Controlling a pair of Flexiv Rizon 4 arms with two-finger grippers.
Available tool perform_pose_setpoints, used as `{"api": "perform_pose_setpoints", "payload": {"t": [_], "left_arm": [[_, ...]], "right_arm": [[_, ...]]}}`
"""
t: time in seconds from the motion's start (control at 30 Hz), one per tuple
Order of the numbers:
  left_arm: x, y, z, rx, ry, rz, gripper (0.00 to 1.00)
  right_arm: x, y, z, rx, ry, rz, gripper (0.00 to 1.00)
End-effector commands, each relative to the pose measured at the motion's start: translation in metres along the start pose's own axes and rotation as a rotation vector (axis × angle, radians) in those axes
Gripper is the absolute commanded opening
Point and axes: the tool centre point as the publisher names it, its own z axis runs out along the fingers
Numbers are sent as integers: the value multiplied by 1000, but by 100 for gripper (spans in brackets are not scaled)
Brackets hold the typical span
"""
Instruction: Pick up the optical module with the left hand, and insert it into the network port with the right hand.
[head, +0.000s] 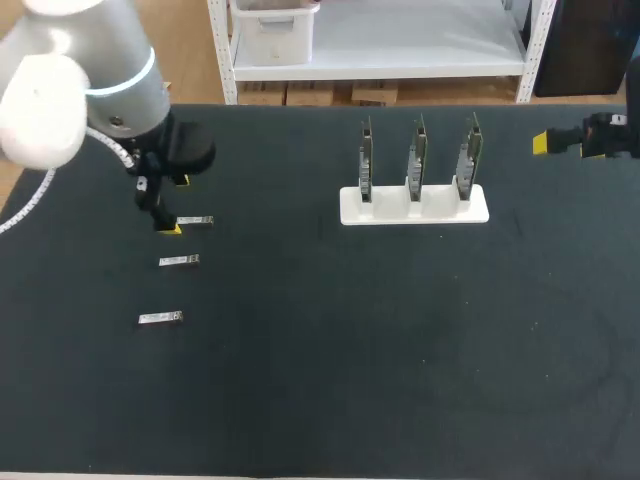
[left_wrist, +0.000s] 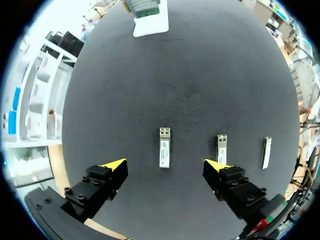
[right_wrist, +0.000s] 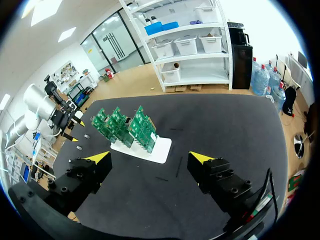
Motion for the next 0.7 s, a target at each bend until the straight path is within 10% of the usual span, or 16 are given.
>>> {"api": "perform_pose_setpoints", "payload": {"t": [0.03,0.7], "left_arm": [[-5,8,11,68,37,-10,100],[3,4,32,87,59,-63,100]], "right_arm": [[0,1,0,3,-1,1,100],[0,1,0,3,-1,1,100]]}}
